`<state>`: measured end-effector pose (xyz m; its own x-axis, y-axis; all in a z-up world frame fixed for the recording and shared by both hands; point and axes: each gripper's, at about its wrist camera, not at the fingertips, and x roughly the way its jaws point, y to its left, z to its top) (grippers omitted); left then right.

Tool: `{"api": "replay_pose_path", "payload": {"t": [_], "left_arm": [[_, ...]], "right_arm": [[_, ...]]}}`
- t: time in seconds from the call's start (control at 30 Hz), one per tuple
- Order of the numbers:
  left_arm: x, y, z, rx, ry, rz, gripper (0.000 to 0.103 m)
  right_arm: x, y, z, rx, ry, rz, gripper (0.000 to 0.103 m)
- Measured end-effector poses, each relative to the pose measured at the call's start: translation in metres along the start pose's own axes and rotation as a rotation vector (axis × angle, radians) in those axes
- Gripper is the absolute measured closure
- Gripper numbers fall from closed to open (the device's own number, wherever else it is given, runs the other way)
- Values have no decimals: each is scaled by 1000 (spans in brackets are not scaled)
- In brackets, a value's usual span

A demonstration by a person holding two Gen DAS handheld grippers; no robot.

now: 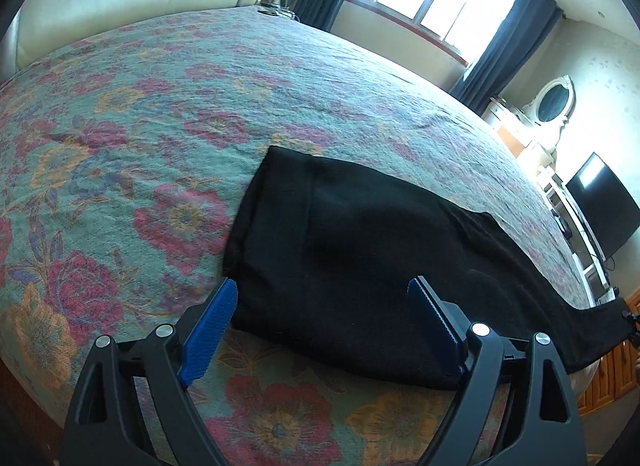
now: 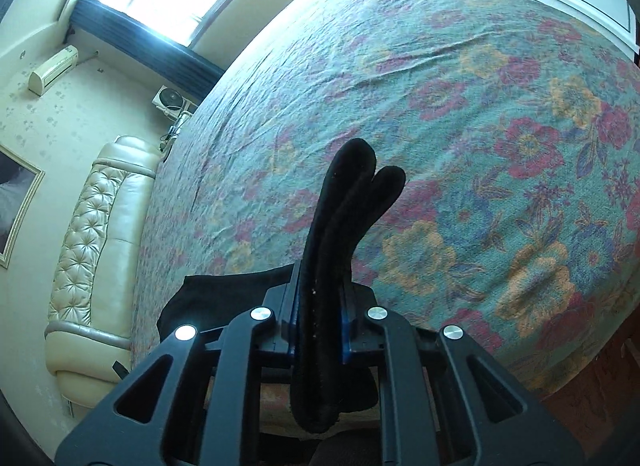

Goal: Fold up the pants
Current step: 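Grasp the black pant leg ends with the right gripper and lift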

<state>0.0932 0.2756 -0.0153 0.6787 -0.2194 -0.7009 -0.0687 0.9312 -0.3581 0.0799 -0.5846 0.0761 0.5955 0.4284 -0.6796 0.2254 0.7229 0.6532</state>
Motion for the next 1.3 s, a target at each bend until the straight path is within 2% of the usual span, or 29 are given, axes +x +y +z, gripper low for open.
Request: {"api": "replay_pose_path", "payload": {"t": [0.27,0.5,0.97,1.3], "left_arm": [[13,-52,-5,106,35,-99,17],[18,-53,-13,66,45,-120,17],[8,-34,-14,13,18,-124,17],[7,-23,-17,-11,20,-113,17]], "right_arm": [[23,100,-17,-139,49,42,89],[72,158,-42,-234,92,-8,89],[169,228,-107,-414,161,-115,89],[222,245,-139,-462,213,-167,89]]}}
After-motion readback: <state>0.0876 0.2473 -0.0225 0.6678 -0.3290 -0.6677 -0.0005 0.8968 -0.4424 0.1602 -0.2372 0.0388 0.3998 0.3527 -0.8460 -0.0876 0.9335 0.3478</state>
